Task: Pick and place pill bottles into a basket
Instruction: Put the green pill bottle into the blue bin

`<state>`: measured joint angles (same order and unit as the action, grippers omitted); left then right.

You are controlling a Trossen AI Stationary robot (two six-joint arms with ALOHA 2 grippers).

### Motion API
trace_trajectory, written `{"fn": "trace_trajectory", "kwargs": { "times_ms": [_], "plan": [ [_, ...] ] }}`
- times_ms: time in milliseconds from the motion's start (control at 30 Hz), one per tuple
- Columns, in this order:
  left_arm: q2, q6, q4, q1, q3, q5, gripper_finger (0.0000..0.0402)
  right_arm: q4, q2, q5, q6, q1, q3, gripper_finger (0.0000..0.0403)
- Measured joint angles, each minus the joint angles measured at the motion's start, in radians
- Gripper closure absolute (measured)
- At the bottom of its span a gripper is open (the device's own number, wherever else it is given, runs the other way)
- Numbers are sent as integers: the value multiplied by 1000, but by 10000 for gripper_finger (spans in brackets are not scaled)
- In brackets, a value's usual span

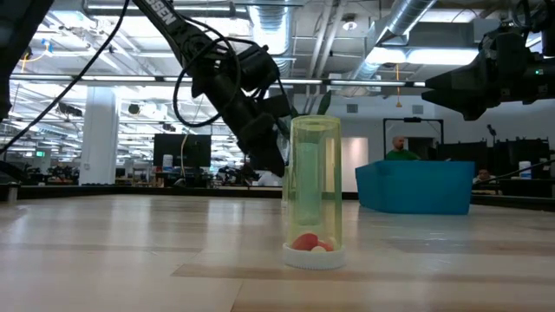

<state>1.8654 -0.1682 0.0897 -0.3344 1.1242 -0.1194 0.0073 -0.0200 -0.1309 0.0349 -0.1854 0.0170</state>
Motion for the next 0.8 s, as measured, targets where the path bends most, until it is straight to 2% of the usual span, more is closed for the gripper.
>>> {"fn": "trace_trajectory", "kwargs": {
  "times_ms": [367, 533, 633, 800],
  "plan": [
    [7, 3, -49, -1, 1, 10, 157, 0, 0, 0, 0, 0, 0, 159],
    [7, 22, -70, -1, 1, -30, 159, 0, 0, 0, 0, 0, 0, 159],
    [17, 24, -68, 1, 1, -34, 174, 0, 0, 0, 0, 0, 0, 159],
    [30, 24, -74, 5, 3, -41, 226, 0, 0, 0, 0, 0, 0, 159]
  ]
}}
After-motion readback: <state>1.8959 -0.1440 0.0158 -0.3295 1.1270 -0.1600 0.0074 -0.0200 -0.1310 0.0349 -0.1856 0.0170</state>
